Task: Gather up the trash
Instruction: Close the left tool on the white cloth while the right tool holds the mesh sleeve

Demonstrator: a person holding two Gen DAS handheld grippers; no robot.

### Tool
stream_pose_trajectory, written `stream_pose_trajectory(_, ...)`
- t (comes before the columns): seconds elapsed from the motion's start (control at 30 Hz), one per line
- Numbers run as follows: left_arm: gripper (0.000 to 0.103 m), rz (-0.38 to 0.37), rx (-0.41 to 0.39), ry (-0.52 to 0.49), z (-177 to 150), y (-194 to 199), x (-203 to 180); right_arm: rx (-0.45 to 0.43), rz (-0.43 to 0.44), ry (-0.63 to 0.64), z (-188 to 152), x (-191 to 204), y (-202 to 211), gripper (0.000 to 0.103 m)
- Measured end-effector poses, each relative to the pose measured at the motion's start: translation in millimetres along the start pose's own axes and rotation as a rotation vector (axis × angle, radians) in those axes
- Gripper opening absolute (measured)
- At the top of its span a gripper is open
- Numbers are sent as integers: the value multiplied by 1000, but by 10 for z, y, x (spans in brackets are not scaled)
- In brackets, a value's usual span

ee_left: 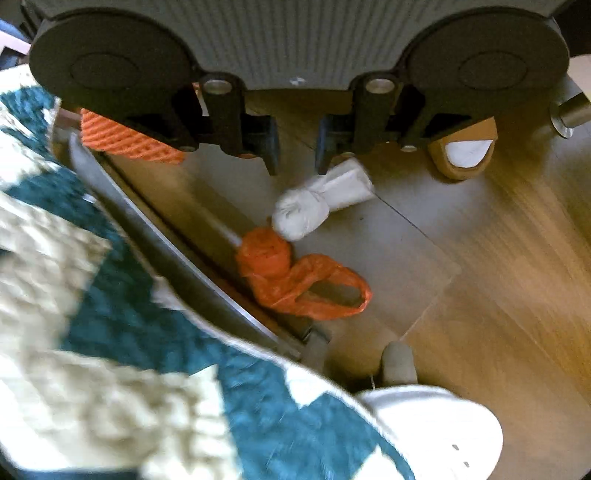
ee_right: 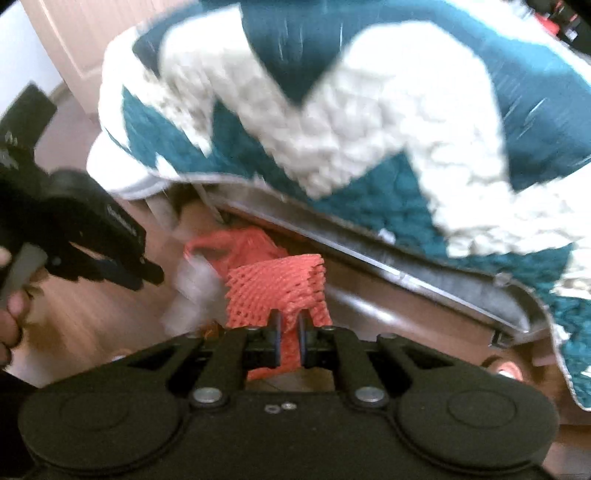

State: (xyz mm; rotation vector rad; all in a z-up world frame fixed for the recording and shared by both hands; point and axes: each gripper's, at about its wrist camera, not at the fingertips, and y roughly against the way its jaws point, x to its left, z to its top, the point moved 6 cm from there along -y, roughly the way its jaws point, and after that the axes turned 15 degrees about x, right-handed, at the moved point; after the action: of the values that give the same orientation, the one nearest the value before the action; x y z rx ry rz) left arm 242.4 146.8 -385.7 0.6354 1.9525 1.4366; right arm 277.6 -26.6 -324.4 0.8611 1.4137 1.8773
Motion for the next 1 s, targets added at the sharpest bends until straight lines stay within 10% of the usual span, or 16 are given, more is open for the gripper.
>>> stream_pose_trajectory(0.23, 14, -39, -87, -74, -306, 493, 11, -123, -14, 5, -205, 40, 753, 9)
stream_pose_trajectory(0.6, 20, 95, 10, -264, -173, -95, -170, -120, 69, -98, -375, -319, 595, 9)
stream_pose_trajectory(0.77, 76, 158, 24, -329, 97, -461, -291, -114, 121, -137, -170, -482, 403, 9)
stream_pose_trajectory(1.0, 76, 256, 91, -488, 374, -1305, -486, -83, 158, -111, 37, -482, 157, 9)
